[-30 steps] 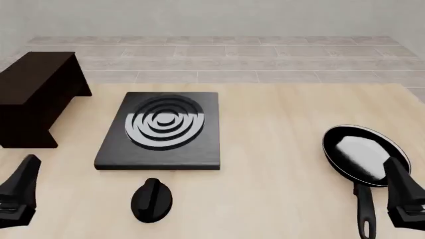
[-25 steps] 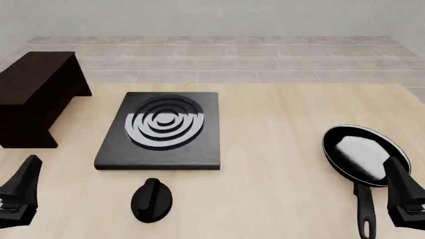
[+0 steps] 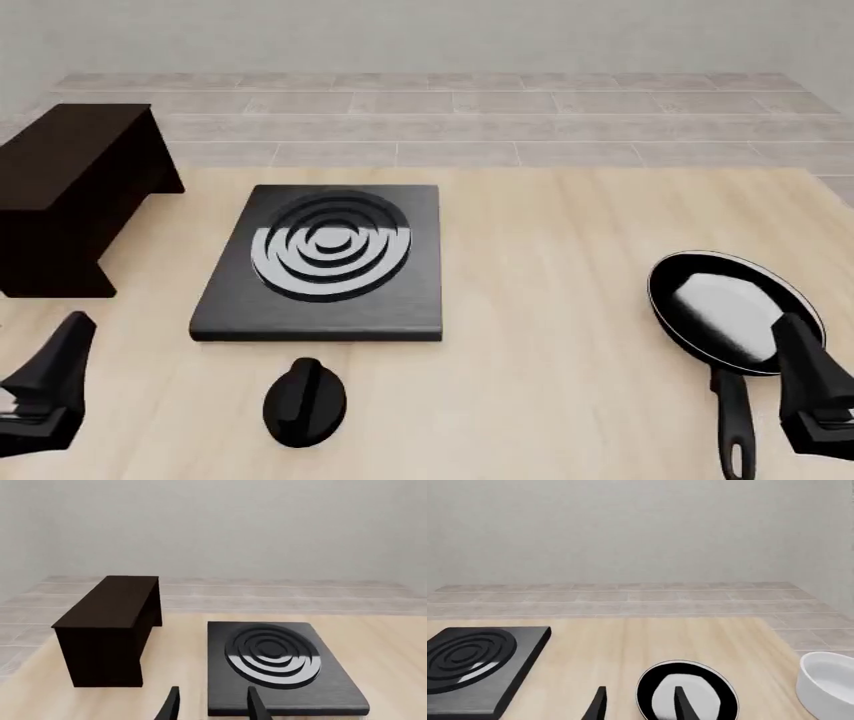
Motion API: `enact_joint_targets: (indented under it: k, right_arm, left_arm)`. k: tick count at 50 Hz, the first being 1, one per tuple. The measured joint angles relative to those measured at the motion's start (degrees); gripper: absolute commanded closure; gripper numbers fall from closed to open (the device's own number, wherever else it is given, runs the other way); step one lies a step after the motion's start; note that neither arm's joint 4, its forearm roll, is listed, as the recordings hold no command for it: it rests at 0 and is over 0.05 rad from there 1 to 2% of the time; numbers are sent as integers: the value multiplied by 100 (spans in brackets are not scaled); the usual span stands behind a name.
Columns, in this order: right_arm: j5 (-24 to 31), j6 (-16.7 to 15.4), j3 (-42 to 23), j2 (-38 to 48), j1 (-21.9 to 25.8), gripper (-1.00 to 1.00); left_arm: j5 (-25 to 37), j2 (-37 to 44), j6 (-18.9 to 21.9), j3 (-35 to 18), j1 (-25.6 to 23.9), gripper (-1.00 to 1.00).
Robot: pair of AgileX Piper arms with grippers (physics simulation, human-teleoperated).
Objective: Put the frying pan on top of the cabinet.
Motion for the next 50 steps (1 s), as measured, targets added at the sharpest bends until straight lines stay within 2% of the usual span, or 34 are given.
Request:
enact_joint_targets:
  k: [10,15,29,42,50]
  right_arm:
    - [-3,-10,7,-2,9,-100]
    - [-5,-7,8,-4,6,-100]
    - [1,-8,7,-24,-4,-100]
    - [2,-20,5,-22,0,-100]
    - [-15,-38,7,5,5,-100]
  left_arm:
    - [-340,413,-97,-96,-476,-100]
    - [-669,917,-281,-245,-843,-100]
    - [-1690,2723,-1075,-775,-1919,-100]
    - [-2324,4066,-1845,-1288,-2780,-100]
    - [-2682,4846,-2479,-1568,-3301,-100]
